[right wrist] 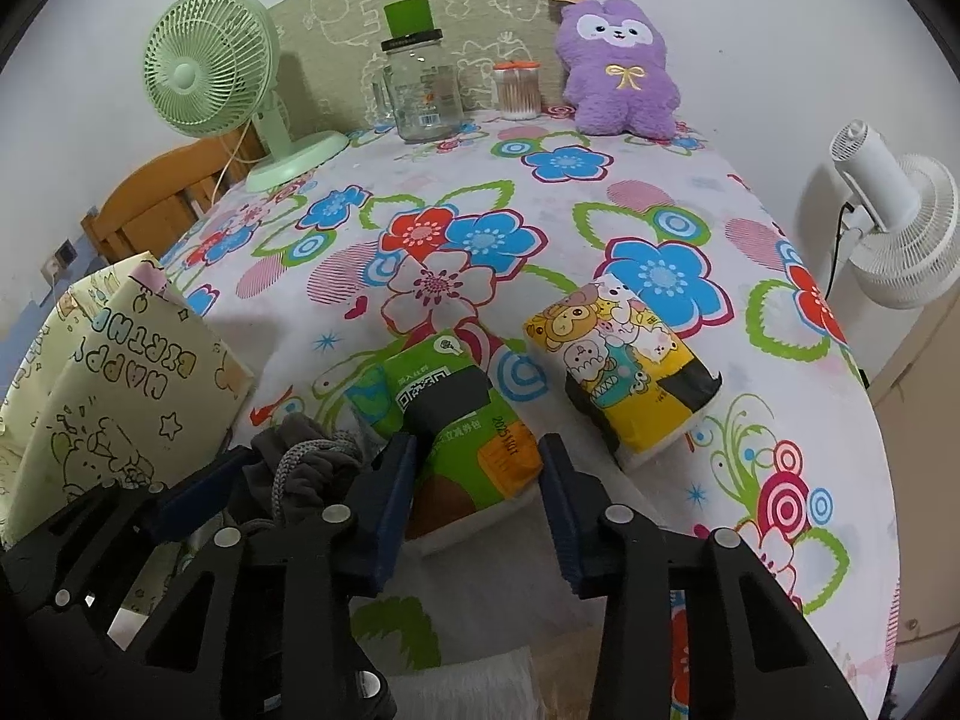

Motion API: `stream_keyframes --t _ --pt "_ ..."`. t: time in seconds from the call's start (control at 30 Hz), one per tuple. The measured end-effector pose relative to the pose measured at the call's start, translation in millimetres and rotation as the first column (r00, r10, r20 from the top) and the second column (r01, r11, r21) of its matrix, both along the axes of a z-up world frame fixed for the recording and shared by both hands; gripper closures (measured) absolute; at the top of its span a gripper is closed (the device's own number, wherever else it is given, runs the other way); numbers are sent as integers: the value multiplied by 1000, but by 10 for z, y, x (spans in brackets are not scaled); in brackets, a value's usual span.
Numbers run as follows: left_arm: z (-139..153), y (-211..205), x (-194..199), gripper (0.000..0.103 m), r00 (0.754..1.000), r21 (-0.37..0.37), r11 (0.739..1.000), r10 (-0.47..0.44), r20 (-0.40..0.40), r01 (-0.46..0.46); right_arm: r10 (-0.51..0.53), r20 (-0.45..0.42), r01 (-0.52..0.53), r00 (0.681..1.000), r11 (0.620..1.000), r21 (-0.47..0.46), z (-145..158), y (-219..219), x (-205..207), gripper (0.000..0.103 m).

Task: Organize soft objects
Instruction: 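Lift the grey pouch and green packet and carry them over the box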

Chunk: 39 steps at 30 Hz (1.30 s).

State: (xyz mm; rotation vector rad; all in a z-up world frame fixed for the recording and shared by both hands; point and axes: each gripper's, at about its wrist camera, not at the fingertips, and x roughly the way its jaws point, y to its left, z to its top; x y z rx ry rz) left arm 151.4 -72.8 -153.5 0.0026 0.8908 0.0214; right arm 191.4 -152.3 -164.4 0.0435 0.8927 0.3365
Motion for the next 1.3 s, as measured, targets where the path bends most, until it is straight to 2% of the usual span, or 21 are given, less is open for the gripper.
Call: stream_keyframes --t 0.23,0.53,1.3 --pt "30 -51 -55 48 1000 1 1000 -18 6 18 -19 4 19 1000 1000 9 39 -63 -84 66" --pt "201 -102 -148 48 999 8 999 -38 33 38 -42 27 41 999 999 19 185 -139 -199 67" --pt "931 -188 -558 49 978 22 994 -107 177 105 -103 169 99 980 995 29 957 -234 -681 67"
